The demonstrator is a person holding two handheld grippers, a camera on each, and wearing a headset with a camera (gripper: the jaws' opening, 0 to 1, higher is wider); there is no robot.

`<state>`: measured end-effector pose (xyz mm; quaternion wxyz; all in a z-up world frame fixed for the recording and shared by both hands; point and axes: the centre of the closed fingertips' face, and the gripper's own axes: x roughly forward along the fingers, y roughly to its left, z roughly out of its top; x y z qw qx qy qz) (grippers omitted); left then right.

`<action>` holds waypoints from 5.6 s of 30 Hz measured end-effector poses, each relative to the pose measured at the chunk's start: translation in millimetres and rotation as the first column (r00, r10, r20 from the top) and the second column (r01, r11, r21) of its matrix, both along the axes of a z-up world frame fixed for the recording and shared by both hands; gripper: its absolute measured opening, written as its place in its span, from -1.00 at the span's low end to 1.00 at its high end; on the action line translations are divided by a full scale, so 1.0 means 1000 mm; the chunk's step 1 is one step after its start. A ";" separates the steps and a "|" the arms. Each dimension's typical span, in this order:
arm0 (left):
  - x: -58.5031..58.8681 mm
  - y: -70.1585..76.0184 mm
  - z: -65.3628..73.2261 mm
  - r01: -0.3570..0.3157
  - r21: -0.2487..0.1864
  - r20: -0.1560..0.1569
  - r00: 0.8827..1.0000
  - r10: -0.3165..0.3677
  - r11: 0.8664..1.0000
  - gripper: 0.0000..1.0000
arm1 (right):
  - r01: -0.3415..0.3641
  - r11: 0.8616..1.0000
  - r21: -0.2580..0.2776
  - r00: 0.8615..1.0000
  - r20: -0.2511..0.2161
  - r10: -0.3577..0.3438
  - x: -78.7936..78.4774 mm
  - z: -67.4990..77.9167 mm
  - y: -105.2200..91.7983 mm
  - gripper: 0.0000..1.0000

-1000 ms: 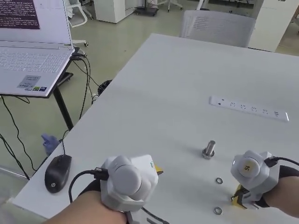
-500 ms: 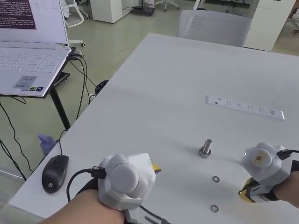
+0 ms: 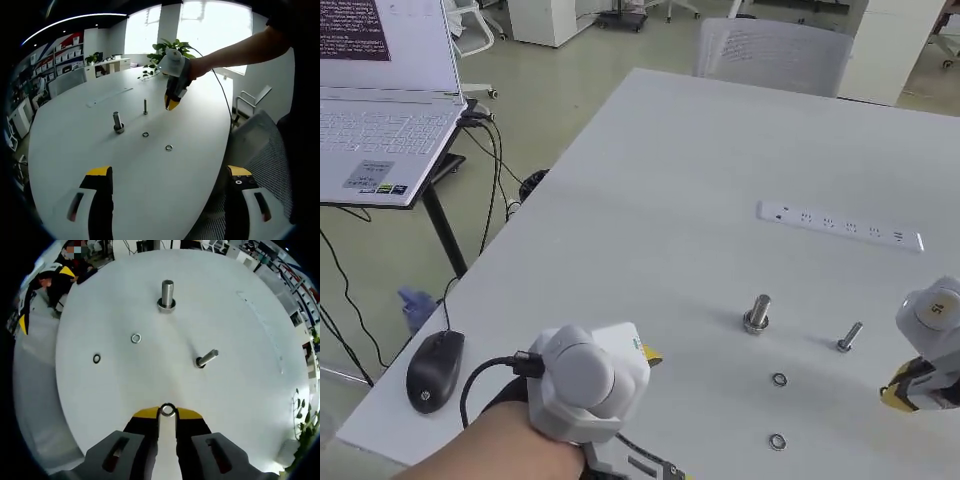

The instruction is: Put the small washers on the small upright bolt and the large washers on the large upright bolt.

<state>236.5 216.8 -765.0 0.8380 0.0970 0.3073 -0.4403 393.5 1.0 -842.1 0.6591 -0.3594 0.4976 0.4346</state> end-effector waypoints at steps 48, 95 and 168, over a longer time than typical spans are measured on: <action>0.001 0.002 -0.003 -0.004 0.006 -0.013 1.000 0.004 1.000 0.86 | -0.035 0.999 0.020 0.998 0.057 0.034 0.062 0.035 0.044 -0.76; -0.001 0.015 -0.012 -0.014 0.011 -0.047 0.999 0.014 1.000 0.83 | -0.096 0.994 -0.055 0.995 0.002 0.096 0.056 -0.011 0.049 -0.75; -0.004 0.011 -0.006 -0.006 0.009 -0.040 0.999 0.006 1.000 0.81 | -0.108 0.994 0.020 0.994 0.038 0.107 0.046 0.033 0.063 -0.49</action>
